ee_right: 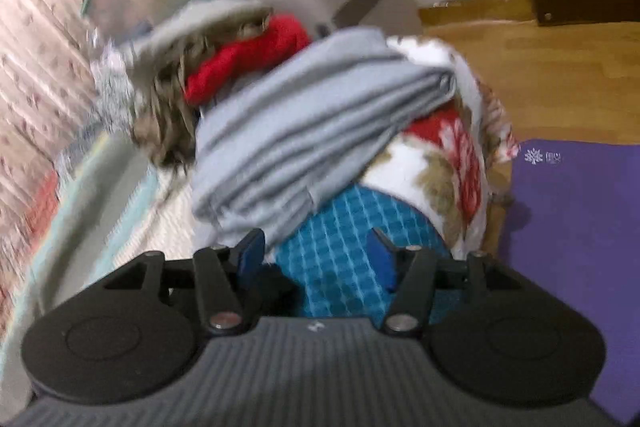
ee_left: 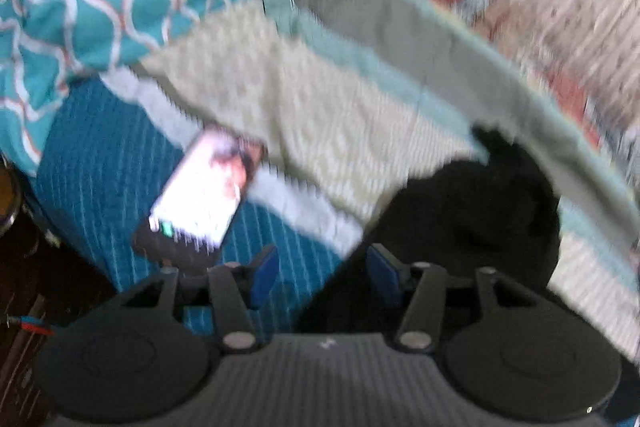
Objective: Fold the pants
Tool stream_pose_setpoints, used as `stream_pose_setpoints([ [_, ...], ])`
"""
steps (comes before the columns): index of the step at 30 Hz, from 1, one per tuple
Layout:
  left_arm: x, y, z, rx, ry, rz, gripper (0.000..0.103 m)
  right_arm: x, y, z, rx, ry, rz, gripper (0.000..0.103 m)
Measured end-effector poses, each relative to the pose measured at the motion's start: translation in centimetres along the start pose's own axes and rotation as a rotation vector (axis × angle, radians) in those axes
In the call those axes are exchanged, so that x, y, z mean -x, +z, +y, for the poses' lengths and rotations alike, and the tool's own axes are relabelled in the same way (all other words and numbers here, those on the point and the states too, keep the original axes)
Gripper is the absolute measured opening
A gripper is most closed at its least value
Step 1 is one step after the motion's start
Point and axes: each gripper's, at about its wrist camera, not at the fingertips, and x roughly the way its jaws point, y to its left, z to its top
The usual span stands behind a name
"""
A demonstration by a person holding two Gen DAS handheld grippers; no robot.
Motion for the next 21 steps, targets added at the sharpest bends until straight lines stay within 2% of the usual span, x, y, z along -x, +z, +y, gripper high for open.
stream_pose_setpoints([
  [3, -0.8, 2.4, -1.2, -0.030, -0.003, -0.036, 0.051, 0.3, -0.7, 2.6, 0.054, 0.076, 0.004, 0.059],
  [4, -1.5, 3.2, -1.9, -0.049, -0.006, -0.042, 0.053, 0.2, -1.1, 3.8, 0.074, 0.110, 0.018, 0.059],
  [6, -3.4, 4.5, -3.8, -0.104, -0.028, -0.060, 0.064, -0.2, -2.1, 6.4, 0.121, 0.183, 0.065, 0.059],
  [8, -6.2, 5.5, -6.0, -0.150, -0.042, -0.052, 0.083, -0.8, -3.5, 9.3, 0.176, 0.256, 0.137, 0.060],
  [10, -9.5, 6.0, -8.2, -0.195, -0.074, -0.026, 0.086, -1.7, -5.3, 12.8, 0.243, 0.330, 0.210, 0.060],
  [13, -14.5, 6.4, -11.5, -0.256, -0.089, 0.033, 0.091, -3.3, -8.1, 19.8, 0.403, 0.430, 0.296, 0.060],
  [16, -19.0, 6.5, -14.3, -0.290, -0.135, 0.093, 0.095, -5.1, -11.6, 28.7, 0.597, 0.531, 0.367, 0.060],
  [18, -21.7, 5.9, -16.3, -0.333, -0.146, 0.132, 0.081, -5.7, -14.0, 34.3, 0.713, 0.599, 0.396, 0.060],
  [19, -22.6, 5.4, -16.9, -0.358, -0.149, 0.157, 0.044, -6.1, -15.6, 37.7, 0.772, 0.643, 0.412, 0.060],
  [20, -23.5, 4.8, -17.4, -0.385, -0.128, 0.181, 0.026, -6.6, -17.0, 40.4, 0.818, 0.681, 0.429, 0.060],
  [21, -23.7, 4.2, -17.4, -0.396, -0.100, 0.172, 0.025, -7.0, -18.7, 43.3, 0.863, 0.719, 0.451, 0.060],
])
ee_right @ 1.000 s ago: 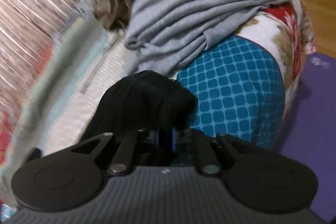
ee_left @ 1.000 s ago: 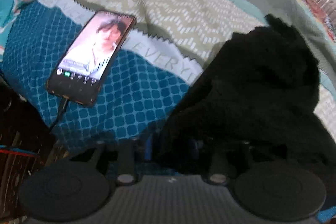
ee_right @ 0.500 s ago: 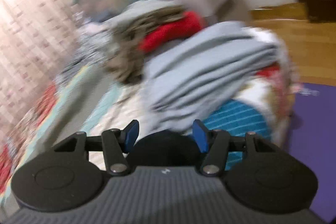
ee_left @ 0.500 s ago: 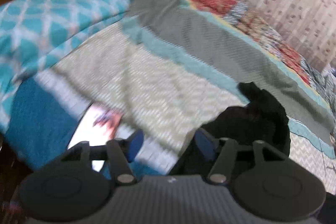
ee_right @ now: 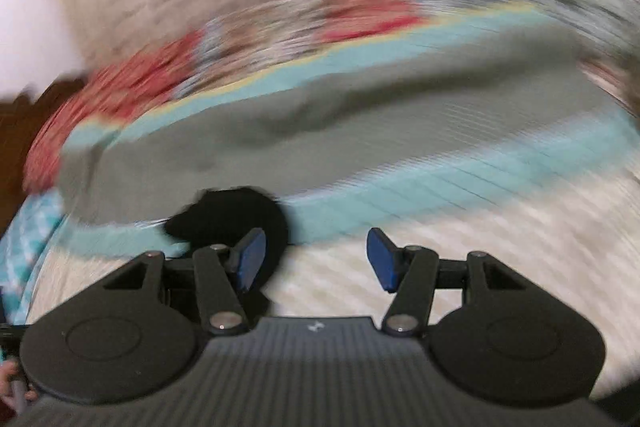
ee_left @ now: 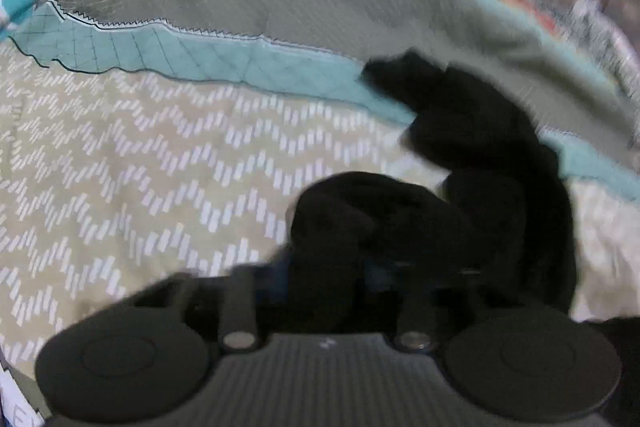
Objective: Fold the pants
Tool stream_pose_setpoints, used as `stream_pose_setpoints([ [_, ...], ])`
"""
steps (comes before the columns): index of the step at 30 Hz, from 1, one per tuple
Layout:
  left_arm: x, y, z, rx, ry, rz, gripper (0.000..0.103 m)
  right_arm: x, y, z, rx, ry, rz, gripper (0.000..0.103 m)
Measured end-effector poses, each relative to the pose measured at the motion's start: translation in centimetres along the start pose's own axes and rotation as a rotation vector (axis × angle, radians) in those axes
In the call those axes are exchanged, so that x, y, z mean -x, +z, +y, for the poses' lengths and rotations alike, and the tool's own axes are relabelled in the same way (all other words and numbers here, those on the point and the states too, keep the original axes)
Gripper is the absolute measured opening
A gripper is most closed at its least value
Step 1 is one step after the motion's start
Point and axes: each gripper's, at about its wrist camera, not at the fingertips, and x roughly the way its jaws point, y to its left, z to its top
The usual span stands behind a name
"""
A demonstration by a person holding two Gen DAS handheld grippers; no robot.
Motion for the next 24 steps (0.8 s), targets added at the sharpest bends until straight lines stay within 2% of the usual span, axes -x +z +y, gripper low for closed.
stream_pose_setpoints([
  [3, 2.8, -1.6, 1.2, 0.065, -0.029, -0.097, 0.020, -7.1, 3.1, 5.4, 0.150, 0.066, 0.074, 0.059],
  [6, 8.1, -3.9, 4.9, 0.229, -0.063, -0.230, 0.019, -14.4, 4.7, 9.3, 0.282, 0.080, 0.142, 0.059],
  [8, 11.3, -6.3, 7.7, 0.339, -0.043, -0.311, 0.019, -18.5, 5.0, 11.5, 0.320, 0.082, 0.170, 0.059],
  [9, 12.0, -7.3, 8.7, 0.371, -0.029, -0.319, 0.019, -19.9, 5.0, 12.4, 0.336, 0.082, 0.182, 0.061],
  [11, 12.3, -9.0, 10.2, 0.409, -0.005, -0.277, 0.020, -23.1, 4.9, 13.8, 0.369, 0.063, 0.200, 0.066],
  [13, 12.0, -10.1, 10.6, 0.412, 0.012, -0.239, 0.020, -25.8, 4.5, 14.8, 0.375, 0.004, 0.215, 0.068],
  [15, 11.5, -10.7, 10.9, 0.415, 0.015, -0.229, 0.020, -28.2, 4.1, 14.5, 0.386, -0.054, 0.241, 0.068],
  [17, 11.5, -10.8, 10.8, 0.413, 0.017, -0.235, 0.020, -30.3, 3.1, 13.4, 0.381, -0.096, 0.319, 0.067],
  [18, 11.3, -10.5, 10.4, 0.403, 0.021, -0.234, 0.020, -30.6, 2.4, 12.9, 0.380, -0.096, 0.335, 0.062],
  [19, 11.3, -10.4, 10.4, 0.392, 0.025, -0.232, 0.020, -30.0, 2.0, 12.8, 0.394, -0.085, 0.300, 0.047],
  [21, 11.2, -9.7, 10.5, 0.390, 0.029, -0.230, 0.020, -28.4, 2.0, 13.1, 0.436, -0.085, 0.255, 0.011],
  [22, 11.3, -9.6, 10.7, 0.395, 0.027, -0.229, 0.020, -27.4, 2.4, 12.9, 0.422, -0.080, 0.228, 0.011],
  [24, 11.7, -9.0, 10.7, 0.397, 0.022, -0.247, 0.020, -23.9, 4.4, 11.6, 0.356, -0.081, 0.118, 0.010],
])
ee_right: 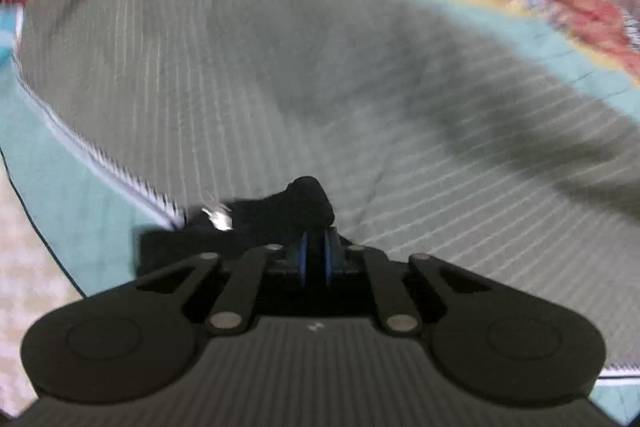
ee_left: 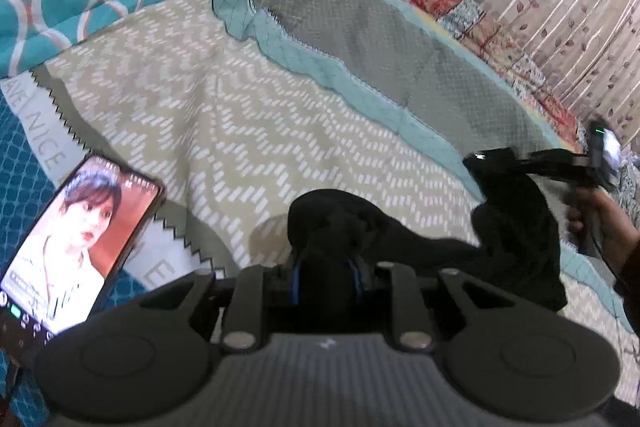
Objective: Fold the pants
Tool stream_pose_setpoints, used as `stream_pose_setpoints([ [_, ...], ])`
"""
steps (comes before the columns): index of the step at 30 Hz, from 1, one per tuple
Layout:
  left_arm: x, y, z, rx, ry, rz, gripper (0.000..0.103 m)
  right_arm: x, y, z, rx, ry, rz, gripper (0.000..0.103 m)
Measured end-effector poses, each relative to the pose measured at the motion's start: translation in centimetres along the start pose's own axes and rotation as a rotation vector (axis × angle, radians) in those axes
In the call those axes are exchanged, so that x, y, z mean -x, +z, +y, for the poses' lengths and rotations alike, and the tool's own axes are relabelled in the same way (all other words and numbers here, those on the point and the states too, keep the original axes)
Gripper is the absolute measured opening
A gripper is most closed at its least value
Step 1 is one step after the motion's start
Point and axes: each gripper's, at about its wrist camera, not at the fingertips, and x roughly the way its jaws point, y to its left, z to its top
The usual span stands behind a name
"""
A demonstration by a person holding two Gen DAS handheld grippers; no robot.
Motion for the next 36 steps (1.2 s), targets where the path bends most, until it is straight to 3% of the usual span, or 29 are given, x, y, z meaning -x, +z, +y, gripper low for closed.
stream_pose_setpoints([
  [4, 1.2, 1.7, -1.3, -0.022, -0.025, -0.060, 0.020, 8.3, 2.0, -8.0, -0.228, -0.098, -0.183, 0.010],
  [8, 1.8, 3.6, -3.2, -0.049, -0.034, -0.115, 0.020, 18.8, 1.0, -17.5, -0.396, -0.254, -0.354, 0.010],
  [12, 1.7, 5.0, -4.9, -0.040, -0.053, -0.138, 0.020, 28.4, -3.2, -25.1, -0.494, -0.416, -0.451, 0.010],
  [16, -0.2, 5.7, -7.2, -0.086, -0.081, -0.115, 0.020, 34.0, -9.7, -30.3, -0.581, -0.537, -0.482, 0.010],
  [20, -5.3, 4.7, -10.7, -0.215, -0.026, -0.017, 0.020, 33.7, -18.1, -32.8, -0.695, -0.582, -0.392, 0.010],
  [22, -7.7, 3.5, -11.8, -0.270, 0.013, 0.057, 0.020, 32.1, -22.8, -33.0, -0.709, -0.668, -0.276, 0.011],
  [25, -8.9, 1.7, -12.5, -0.320, 0.062, 0.116, 0.020, 29.6, -28.4, -32.9, -0.773, -0.757, -0.086, 0.022],
  [27, -8.2, 1.2, -12.6, -0.344, 0.066, 0.112, 0.020, 30.9, -31.8, -32.8, -0.844, -0.782, -0.079, 0.027],
  [30, -6.7, 1.3, -12.3, -0.348, 0.048, 0.094, 0.020, 32.9, -32.5, -32.5, -0.892, -0.790, -0.177, 0.027],
  [33, -5.7, 1.3, -12.4, -0.351, 0.043, 0.076, 0.020, 32.8, -29.7, -31.9, -0.787, -0.702, -0.197, 0.029],
  [35, -5.3, 1.1, -12.7, -0.358, 0.050, 0.065, 0.020, 31.3, -27.3, -31.7, -0.710, -0.619, -0.179, 0.047],
  [36, -5.2, 1.1, -12.8, -0.358, 0.053, 0.060, 0.020, 30.4, -26.5, -31.7, -0.686, -0.599, -0.156, 0.062],
])
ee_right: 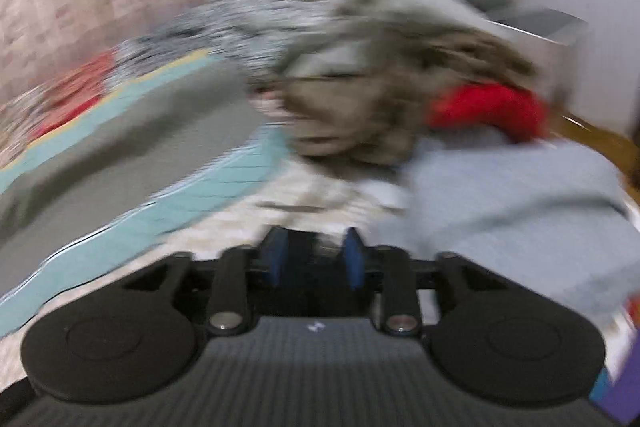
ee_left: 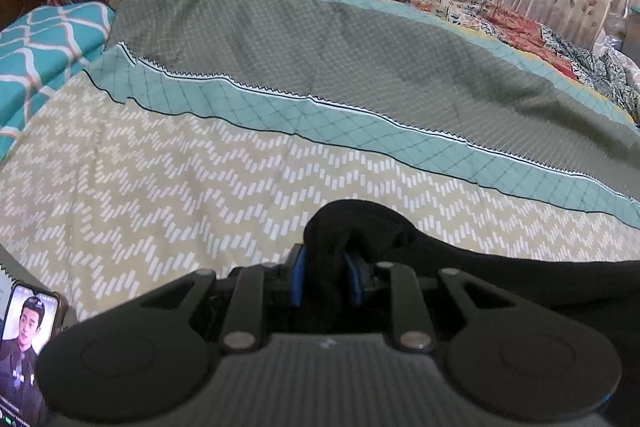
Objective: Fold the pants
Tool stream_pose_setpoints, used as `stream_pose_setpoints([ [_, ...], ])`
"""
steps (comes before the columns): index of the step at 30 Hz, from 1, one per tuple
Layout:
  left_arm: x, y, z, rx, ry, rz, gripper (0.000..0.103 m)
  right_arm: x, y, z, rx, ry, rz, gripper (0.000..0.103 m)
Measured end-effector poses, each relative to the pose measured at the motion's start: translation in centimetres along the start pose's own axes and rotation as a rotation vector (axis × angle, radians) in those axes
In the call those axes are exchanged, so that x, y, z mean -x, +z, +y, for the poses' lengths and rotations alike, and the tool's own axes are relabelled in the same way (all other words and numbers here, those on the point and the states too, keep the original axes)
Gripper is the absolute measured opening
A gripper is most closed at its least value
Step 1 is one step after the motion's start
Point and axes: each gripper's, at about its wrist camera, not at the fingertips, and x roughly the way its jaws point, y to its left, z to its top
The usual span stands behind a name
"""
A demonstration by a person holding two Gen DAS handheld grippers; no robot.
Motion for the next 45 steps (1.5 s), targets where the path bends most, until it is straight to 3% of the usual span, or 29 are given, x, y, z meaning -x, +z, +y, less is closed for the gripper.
stream_pose_setpoints([
  [1, 0.2, 0.0, -0.1, 0.002, 0.004, -0.003, 0.020, -1.1, 0.5, 0.6, 0.017, 0.003, 0.026, 0.066],
  [4, 0.6, 0.3, -0.3, 0.016, 0.007, -0.019, 0.020, -5.0, 0.4, 3.1, 0.033, 0.008, 0.126, 0.066],
  [7, 1.4, 0.7, -0.2, 0.024, 0.008, -0.040, 0.020, -8.8, -0.8, 5.1, 0.077, -0.063, 0.258, 0.068],
  [9, 2.0, 1.0, 0.2, 0.041, 0.012, -0.061, 0.020, -8.8, -2.4, 5.7, 0.121, -0.103, 0.228, 0.066],
  [12, 2.7, 1.1, 0.9, 0.070, 0.010, -0.084, 0.020, -6.9, -3.4, 6.3, 0.176, -0.105, 0.184, 0.006],
  [18, 3.2, 1.1, 2.0, 0.120, 0.001, -0.096, 0.020, -3.5, -3.2, 3.8, 0.074, -0.044, 0.070, 0.005],
  [22, 3.1, 1.6, 2.3, 0.138, 0.016, -0.114, 0.020, -1.4, -0.9, 4.2, 0.063, 0.009, -0.070, 0.005],
  [24, 2.5, 2.2, 2.3, 0.148, 0.024, -0.115, 0.019, -1.9, 0.9, 5.1, 0.045, 0.029, -0.093, 0.005],
  [27, 0.9, 3.7, 2.2, 0.169, 0.042, -0.142, 0.017, -4.7, 3.2, 6.7, -0.019, 0.045, -0.083, 0.006],
  [30, -2.4, 4.6, 1.6, 0.171, 0.142, -0.160, 0.019, -8.8, 3.7, 8.4, -0.075, 0.059, -0.013, 0.015],
  [31, -4.2, 4.6, 1.4, 0.171, 0.175, -0.111, 0.022, -9.6, 3.4, 9.0, -0.084, 0.025, 0.019, 0.033],
  [33, -6.1, 4.0, 1.6, 0.210, 0.154, 0.001, 0.022, -9.7, 2.1, 9.7, -0.113, -0.022, 0.042, 0.049],
  [35, -5.2, 2.9, 1.7, 0.209, 0.113, -0.014, 0.022, -8.2, 0.7, 9.9, -0.120, 0.061, 0.028, 0.049],
  [38, -2.1, 1.7, 1.4, 0.135, 0.131, -0.071, 0.029, -5.0, -1.5, 10.6, -0.015, 0.142, 0.026, 0.049],
  [41, 1.2, 0.7, 1.0, 0.082, 0.100, -0.119, 0.029, -2.0, -3.7, 10.4, 0.045, 0.234, 0.044, 0.048],
  [43, 2.2, 0.2, 0.1, 0.038, 0.071, -0.114, 0.031, -2.1, -4.9, 9.5, 0.042, 0.232, 0.092, 0.048],
  [45, 1.7, -0.6, -0.9, -0.023, 0.056, -0.055, 0.036, -4.1, -5.7, 7.8, 0.033, 0.137, 0.143, 0.047],
])
